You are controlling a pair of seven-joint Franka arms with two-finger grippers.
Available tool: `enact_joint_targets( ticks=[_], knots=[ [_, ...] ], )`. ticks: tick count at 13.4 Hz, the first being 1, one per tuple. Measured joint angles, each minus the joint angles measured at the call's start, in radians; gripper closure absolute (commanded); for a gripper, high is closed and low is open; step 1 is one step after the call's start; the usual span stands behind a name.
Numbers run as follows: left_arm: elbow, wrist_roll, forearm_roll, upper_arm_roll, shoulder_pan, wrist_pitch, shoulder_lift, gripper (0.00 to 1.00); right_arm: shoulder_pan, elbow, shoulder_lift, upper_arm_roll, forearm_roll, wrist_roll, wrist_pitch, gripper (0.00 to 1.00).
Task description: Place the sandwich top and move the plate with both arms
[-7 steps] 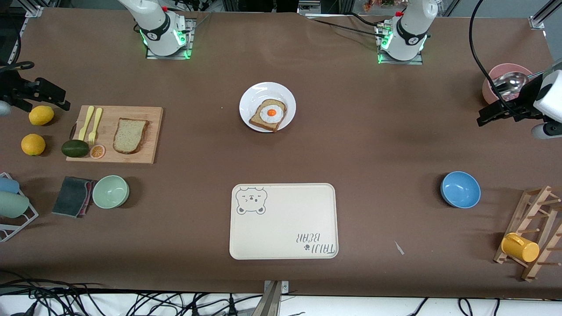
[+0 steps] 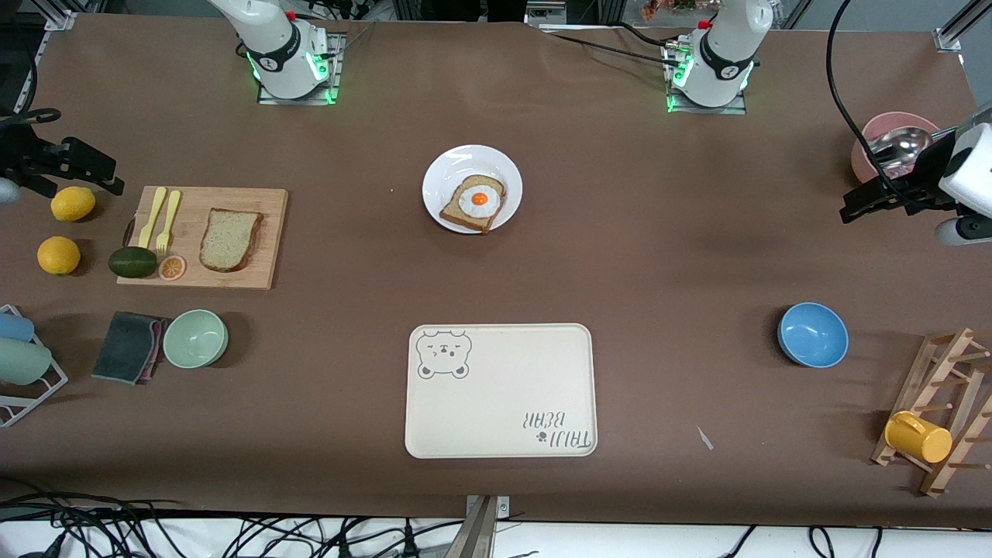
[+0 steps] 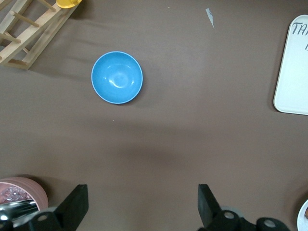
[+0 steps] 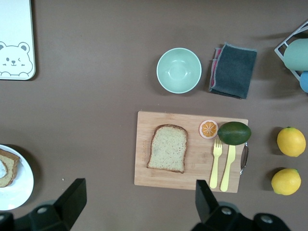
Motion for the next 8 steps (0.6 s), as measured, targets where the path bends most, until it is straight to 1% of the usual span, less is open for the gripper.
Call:
enact_joint_targets(
  ticks=[8],
  knots=[
    [0.0, 0.0, 0.0, 0.0, 0.0, 0.0, 0.0, 0.0, 0.0, 0.0, 0.0, 0.0, 0.0, 0.0, -0.007, 0.0]
  ],
)
